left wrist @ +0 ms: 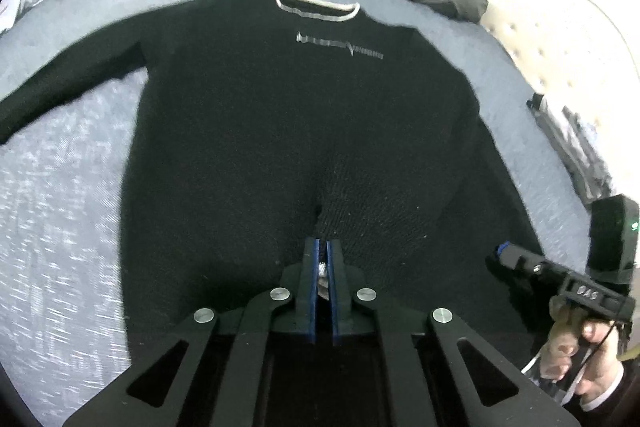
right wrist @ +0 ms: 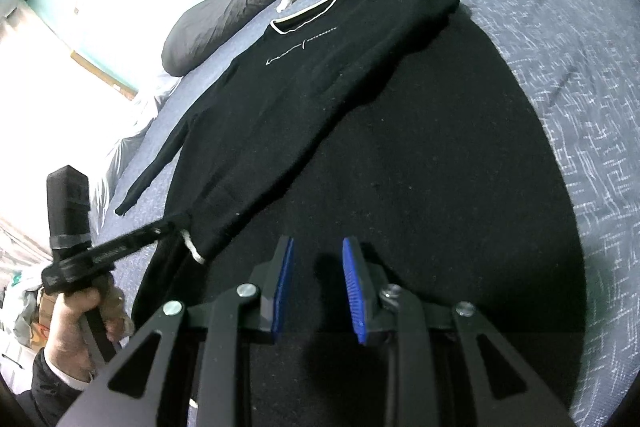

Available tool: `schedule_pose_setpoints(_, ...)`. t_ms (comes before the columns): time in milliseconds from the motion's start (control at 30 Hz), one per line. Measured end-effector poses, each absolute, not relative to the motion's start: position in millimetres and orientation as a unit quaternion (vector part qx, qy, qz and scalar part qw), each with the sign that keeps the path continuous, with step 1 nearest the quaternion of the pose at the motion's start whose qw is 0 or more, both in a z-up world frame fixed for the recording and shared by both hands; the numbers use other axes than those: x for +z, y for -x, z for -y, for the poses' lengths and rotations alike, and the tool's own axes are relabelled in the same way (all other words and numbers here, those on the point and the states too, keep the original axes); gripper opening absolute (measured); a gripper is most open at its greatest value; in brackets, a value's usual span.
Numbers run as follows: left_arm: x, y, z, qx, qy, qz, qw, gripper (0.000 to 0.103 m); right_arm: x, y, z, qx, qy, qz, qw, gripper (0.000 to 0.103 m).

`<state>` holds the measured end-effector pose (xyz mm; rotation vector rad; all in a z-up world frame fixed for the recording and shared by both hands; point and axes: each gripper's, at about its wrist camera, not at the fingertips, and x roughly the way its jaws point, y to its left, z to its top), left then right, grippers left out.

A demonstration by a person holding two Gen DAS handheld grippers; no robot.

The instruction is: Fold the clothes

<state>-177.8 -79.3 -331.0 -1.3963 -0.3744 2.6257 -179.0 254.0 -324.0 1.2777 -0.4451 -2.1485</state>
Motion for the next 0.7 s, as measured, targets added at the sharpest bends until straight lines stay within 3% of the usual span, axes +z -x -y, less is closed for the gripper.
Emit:
schedule_pose_setpoints(267,-315,169,112,0.89,0.44,0.119,0.028,0.004,-324,180,-256,-0.809,-0.479,0.171,0.294,0.025)
schedule_pose_setpoints(700,-345,175,139,0.869,0.47,0.155,0.014,0.004,-311,200,-260,-0.818,-0.475,0.164,0.281,0.026)
